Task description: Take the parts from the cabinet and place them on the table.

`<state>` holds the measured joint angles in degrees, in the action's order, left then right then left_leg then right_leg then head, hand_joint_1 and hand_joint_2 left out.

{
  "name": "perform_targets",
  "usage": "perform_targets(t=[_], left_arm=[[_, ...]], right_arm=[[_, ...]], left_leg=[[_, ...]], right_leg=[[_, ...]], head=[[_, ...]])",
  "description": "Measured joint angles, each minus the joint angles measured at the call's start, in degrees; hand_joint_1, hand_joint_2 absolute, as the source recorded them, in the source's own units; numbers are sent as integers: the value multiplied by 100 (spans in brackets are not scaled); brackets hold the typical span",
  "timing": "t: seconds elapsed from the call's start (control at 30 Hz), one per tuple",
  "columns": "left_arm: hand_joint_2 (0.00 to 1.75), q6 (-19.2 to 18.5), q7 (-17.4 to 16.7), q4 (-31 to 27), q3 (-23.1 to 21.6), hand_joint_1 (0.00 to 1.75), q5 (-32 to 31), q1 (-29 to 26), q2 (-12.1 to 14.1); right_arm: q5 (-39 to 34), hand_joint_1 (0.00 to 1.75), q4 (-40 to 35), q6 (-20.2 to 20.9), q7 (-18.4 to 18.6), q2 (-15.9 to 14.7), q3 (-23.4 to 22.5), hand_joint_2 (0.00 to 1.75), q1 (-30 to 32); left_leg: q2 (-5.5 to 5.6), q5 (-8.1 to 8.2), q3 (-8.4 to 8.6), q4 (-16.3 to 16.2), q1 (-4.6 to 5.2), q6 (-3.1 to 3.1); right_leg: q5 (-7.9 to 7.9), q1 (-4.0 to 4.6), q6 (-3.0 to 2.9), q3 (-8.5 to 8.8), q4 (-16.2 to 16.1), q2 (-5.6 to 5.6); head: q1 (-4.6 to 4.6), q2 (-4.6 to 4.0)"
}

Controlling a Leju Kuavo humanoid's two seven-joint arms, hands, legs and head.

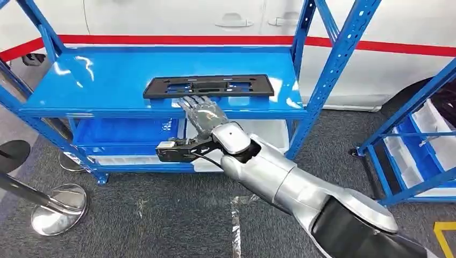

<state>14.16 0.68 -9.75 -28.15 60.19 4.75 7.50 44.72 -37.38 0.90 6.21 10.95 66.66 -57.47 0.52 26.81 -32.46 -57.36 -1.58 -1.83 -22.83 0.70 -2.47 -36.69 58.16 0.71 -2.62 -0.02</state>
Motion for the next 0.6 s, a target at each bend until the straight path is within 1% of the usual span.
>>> perform_targets(t=[0.03, 0.07, 0.1, 0.13, 0.17, 0.2, 0.23, 0.27, 0.3, 0.33, 0.37, 0.4, 0.47, 0.5, 0.53, 0.57, 0.6], left_arm=[[0, -9, 2, 0, 0, 0, 0, -7, -2], [0, -7, 0, 0, 0, 0, 2, -2, -2], [0, -7, 2, 0, -2, 0, 4, 9, -2], [0, 2, 2, 0, -2, 0, 13, 21, 0], [0, 4, 0, 0, -2, 0, 20, 18, 0], [0, 4, 0, 0, -2, 0, 24, 6, 0], [0, 4, 0, 0, -2, 0, 24, -9, -2], [0, 2, 0, 0, -4, 0, 33, -16, -2], [0, 4, 0, 0, -4, 0, 44, -16, -2], [0, 2, 0, 0, -4, 0, 46, -15, 11], [0, 2, 0, 0, -4, 0, 50, -6, 11], [0, 2, 0, 0, -4, 0, 55, 3, 13], [0, 4, -7, 0, -7, 0, 59, 6, 9], [0, 4, -9, 0, -7, 0, 63, 3, 7], [0, 4, -13, -2, -7, 0, 63, 5, -11], [0, 7, -13, -2, -7, 0, 66, -6, -11], [0, 9, -13, -2, -7, 0, 68, -6, -11]], right_arm=[[-13, 0, 0, 0, 4, 9, 0, 0, 3], [-17, 0, 0, 2, 9, 11, 0, 0, -9], [-24, 0, 4, 9, 11, 18, 0, 175, -17], [-31, 0, 15, 24, 11, 22, 0, 175, -10], [-33, 0, 26, 55, 11, 24, 2, 175, 5], [-33, 0, 35, 61, 9, 26, 2, 175, 19], [-33, 0, 44, 70, 9, 31, 2, 175, 25], [-31, 0, 48, 63, 2, 39, 2, 175, 25], [-31, 0, 48, 53, -2, 44, 2, 175, 24], [-20, 0, 48, 39, -4, 52, 0, 175, 23], [0, 0, 48, 13, -6, 55, 0, 175, 21], [20, 0, 48, -2, -5, 55, 2, 175, 13], [39, 0, 48, -11, -4, 55, 2, 175, 16], [46, 0, 44, -11, -4, 55, 2, 175, 13], [48, 0, 44, -11, -4, 55, 0, 175, 12], [52, 0, 46, -9, -2, 52, 0, 175, 4], [55, 0, 46, -11, 2, 52, 0, 175, -6]], left_leg=[[-28, 45, -7, -40, -17, -18], [-30, 132, -75, -234, -11, -33], [-26, 323, -299, -657, -9, -49], [-27, 490, -553, -1106, -9, -62], [-27, 598, -822, -1535, -9, -73], [-27, 569, -971, -1710, -9, -78], [-28, 416, -990, -1623, -9, -75], [-28, 163, -880, -1298, -9, -67], [-31, -133, -675, -802, -9, -52], [-37, -375, -457, -312, -8, -33], [-37, -307, -371, -140, 11, -4], [-21, -287, -319, -38, 45, 38], [-9, -269, -334, -68, 59, 101], [-9, -280, -316, -49, 32, 133], [-13, -293, -274, -7, 2, 160], [-17, -279, -246, -2, -8, 183], [-20, -269, -239, -2, -14, 206]], right_leg=[[11, -38, -11, 84, -71, -13], [1, -37, -27, 132, -96, -21], [-14, -34, -50, 156, -100, -30], [-27, -20, -67, 170, -100, -41], [-44, -9, -82, 180, -97, -42], [-62, -4, -91, 187, -88, -41], [-82, -4, -89, 198, -73, -29], [-107, -4, -84, 213, -54, -13], [-135, -5, -71, 238, -36, -3], [-166, -5, -46, 259, -18, 2], [-195, 18, -16, 250, 7, 1], [-219, 41, 16, 225, 50, 9], [-224, 29, 58, 234, 16, -3], [-237, 39, 81, 246, 22, -8], [-273, 75, 131, 251, 44, -9], [-386, 48, 177, 189, 206, -18], [-572, 30, 213, 12, 569, -19]], head=[[-4, -2], [-33, -2], [-48, -2], [-48, -2], [-48, -2], [-46, -2], [-48, 0], [-50, -2], [-48, -2], [-50, -2], [-46, -2], [-37, 0], [-46, 0], [-35, -2], [-44, 0], [-9, -2], [20, -2]])
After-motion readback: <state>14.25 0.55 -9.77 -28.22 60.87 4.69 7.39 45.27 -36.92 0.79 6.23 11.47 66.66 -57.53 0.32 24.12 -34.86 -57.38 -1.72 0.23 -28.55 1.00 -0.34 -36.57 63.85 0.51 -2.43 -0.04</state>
